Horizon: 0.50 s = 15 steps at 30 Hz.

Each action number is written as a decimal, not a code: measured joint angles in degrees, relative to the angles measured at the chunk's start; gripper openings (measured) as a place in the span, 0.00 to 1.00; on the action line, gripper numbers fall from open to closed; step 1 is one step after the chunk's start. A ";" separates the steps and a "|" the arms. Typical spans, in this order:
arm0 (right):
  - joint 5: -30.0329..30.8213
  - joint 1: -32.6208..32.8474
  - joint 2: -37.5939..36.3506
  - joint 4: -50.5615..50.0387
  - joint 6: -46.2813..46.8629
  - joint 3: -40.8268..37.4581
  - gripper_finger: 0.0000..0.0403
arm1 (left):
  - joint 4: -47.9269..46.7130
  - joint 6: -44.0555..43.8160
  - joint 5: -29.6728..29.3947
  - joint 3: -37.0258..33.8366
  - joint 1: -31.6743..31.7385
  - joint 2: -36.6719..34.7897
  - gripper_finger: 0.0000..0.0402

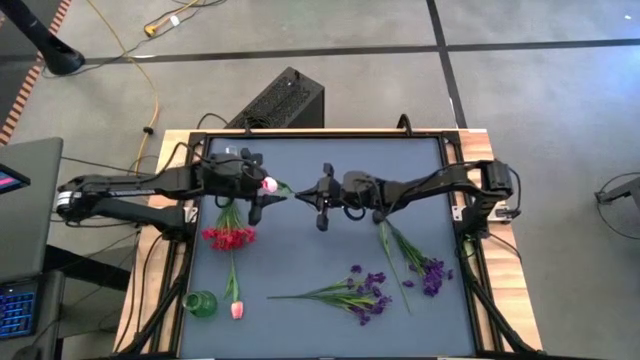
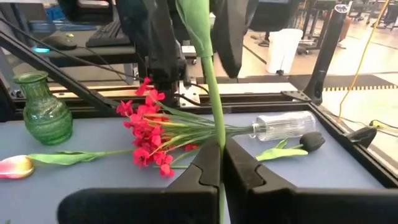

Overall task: Sort flowers into vase by color
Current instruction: Put the top pink tulip into the transparent vase, then adjust the transparent vase on the table

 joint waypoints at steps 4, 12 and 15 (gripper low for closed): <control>-0.15 -1.00 -1.67 -0.57 -0.69 -0.02 0.07 | -13.29 1.37 -1.61 6.72 -0.01 -0.15 0.49; -1.75 -2.89 -10.25 -6.01 -1.39 -0.04 0.07 | -39.54 4.34 -14.41 15.49 0.03 -0.06 0.54; -1.79 -3.17 -14.35 -10.42 -2.65 -0.04 0.07 | -46.21 7.21 -21.09 15.68 0.08 0.00 0.54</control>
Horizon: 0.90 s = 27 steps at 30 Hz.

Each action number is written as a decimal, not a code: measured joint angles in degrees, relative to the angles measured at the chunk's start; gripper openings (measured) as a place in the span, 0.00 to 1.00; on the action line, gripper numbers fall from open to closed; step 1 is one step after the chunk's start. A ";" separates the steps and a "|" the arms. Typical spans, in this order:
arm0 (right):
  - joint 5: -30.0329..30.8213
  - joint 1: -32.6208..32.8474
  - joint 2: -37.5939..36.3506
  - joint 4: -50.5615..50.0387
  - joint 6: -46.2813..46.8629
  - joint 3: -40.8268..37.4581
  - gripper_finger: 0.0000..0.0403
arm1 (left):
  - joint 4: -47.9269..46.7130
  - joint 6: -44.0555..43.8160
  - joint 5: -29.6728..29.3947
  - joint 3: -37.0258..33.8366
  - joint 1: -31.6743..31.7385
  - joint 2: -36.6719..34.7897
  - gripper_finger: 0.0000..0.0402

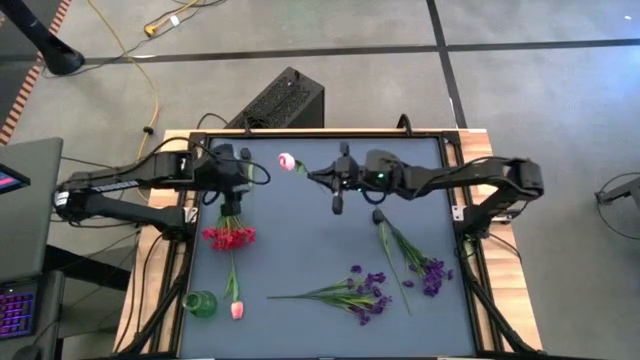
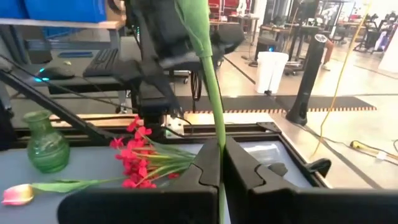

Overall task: Sort flowers into vase by color
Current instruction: Adjust the transparent vase on the table

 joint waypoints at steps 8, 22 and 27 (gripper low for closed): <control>-0.09 0.55 -10.21 -11.69 -0.19 0.00 0.08 | -5.60 -10.02 -16.02 0.02 12.31 7.44 0.54; -0.09 5.37 -17.08 -23.26 -0.70 0.00 0.07 | -3.08 -22.55 12.03 0.28 42.79 23.50 0.54; 0.13 7.70 -17.06 -24.13 -2.54 0.00 0.08 | -1.79 -24.03 12.05 0.28 44.12 26.39 0.54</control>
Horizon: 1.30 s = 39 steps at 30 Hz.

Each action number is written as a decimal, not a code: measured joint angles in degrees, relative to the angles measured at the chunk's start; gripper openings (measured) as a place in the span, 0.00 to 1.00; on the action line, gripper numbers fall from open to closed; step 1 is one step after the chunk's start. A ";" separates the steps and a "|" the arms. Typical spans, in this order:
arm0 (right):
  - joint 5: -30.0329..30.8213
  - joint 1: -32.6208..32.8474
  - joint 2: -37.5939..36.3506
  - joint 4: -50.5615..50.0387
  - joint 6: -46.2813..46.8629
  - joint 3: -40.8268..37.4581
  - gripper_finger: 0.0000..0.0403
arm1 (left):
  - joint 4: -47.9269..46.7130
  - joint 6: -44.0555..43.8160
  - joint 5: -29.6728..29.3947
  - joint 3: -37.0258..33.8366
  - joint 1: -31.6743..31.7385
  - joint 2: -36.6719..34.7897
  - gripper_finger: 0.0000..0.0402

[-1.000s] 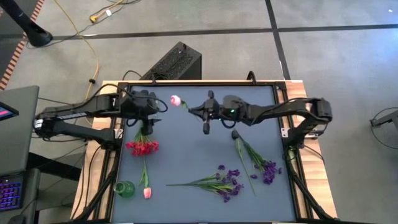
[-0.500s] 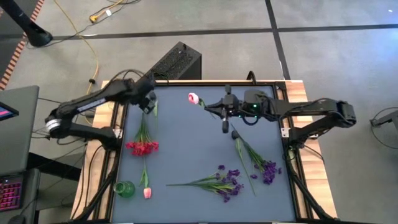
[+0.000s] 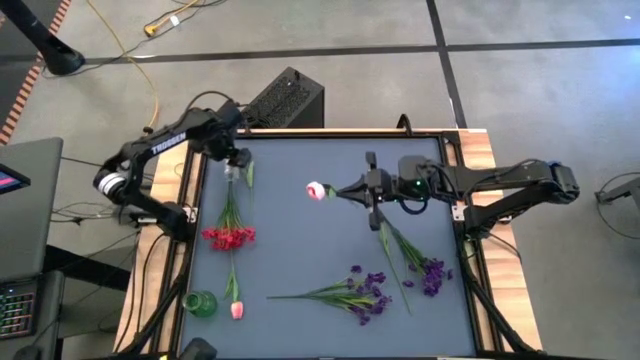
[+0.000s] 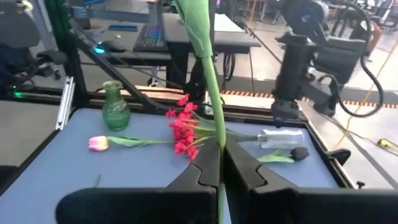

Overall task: Sort flowers into vase by color
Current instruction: Adjust the transparent vase on the table

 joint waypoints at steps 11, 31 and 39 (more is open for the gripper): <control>0.04 1.15 0.00 -0.32 -1.21 0.00 0.08 | 2.42 -4.00 -0.05 0.00 1.53 6.15 0.54; 0.04 1.13 0.00 -1.96 -1.72 0.00 0.08 | 6.01 -6.12 -2.57 0.27 2.63 15.10 0.54; -0.15 2.65 0.02 -2.50 -1.80 0.00 0.09 | 5.16 -5.68 -1.76 0.42 2.66 15.21 0.54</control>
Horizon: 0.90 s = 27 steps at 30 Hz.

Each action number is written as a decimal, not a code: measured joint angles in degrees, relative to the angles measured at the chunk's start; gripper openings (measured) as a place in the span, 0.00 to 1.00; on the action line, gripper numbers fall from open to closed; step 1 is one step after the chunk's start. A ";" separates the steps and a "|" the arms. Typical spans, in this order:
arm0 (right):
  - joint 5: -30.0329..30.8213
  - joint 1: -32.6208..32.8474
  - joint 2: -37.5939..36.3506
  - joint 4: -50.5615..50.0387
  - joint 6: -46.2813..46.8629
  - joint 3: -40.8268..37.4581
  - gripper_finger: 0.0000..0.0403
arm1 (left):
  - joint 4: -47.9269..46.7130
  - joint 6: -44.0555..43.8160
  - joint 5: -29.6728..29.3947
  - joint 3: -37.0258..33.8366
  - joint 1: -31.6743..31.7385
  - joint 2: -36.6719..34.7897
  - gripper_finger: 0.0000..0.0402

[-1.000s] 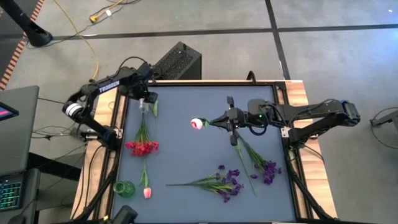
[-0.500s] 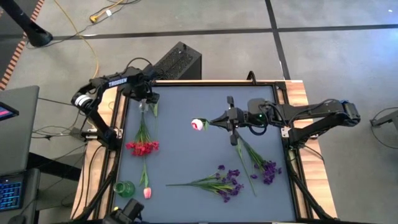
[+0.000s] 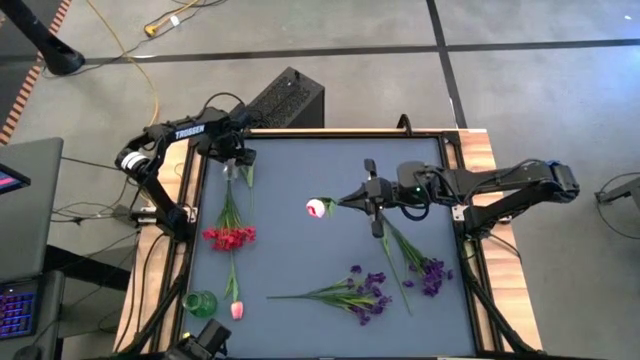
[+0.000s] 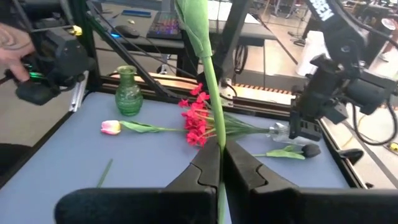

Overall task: Sort flowers into vase by color
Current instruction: Adjust the transparent vase on the table

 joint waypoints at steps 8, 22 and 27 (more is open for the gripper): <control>-0.14 0.71 0.00 -0.02 -0.36 0.00 0.08 | -4.36 1.57 -0.66 5.73 -0.24 -3.43 0.54; -0.20 0.71 0.00 -1.07 0.11 0.00 0.09 | -17.08 25.19 0.38 14.64 -2.28 -7.73 0.54; -0.23 0.71 0.00 -1.07 1.14 0.00 0.09 | -18.40 45.26 -4.00 14.66 -6.06 -7.69 0.54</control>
